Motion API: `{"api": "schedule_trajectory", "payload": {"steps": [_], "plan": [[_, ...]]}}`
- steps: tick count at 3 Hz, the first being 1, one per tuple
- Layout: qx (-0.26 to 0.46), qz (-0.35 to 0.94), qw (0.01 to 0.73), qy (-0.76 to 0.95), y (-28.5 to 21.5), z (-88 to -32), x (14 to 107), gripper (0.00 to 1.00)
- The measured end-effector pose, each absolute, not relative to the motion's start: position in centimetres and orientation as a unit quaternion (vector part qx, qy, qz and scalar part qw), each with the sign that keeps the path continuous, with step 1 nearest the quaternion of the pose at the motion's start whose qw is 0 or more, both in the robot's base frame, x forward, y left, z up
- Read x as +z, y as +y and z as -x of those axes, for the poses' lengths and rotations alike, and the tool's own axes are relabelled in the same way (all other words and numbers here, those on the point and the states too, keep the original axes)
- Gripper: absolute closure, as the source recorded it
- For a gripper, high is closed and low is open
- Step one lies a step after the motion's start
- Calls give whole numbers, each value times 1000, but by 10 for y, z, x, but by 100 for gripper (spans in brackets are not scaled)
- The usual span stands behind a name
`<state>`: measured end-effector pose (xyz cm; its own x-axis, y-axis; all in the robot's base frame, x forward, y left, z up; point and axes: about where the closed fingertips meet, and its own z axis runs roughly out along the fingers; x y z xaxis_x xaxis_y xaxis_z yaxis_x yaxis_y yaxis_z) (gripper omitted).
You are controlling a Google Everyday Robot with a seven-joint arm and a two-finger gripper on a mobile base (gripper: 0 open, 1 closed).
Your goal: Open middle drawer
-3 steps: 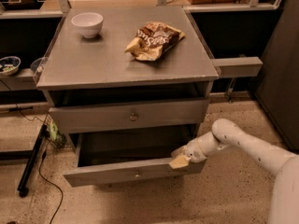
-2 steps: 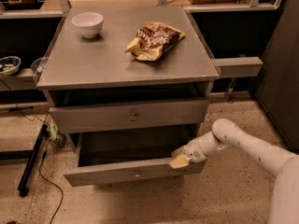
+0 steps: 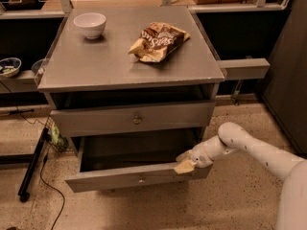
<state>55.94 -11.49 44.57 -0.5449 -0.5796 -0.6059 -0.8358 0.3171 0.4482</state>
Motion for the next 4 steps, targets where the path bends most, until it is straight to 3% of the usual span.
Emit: {"api": "schedule_trajectory", "payload": {"steps": [4], "plan": [[378, 438, 200, 791, -117, -561, 453, 100]]}}
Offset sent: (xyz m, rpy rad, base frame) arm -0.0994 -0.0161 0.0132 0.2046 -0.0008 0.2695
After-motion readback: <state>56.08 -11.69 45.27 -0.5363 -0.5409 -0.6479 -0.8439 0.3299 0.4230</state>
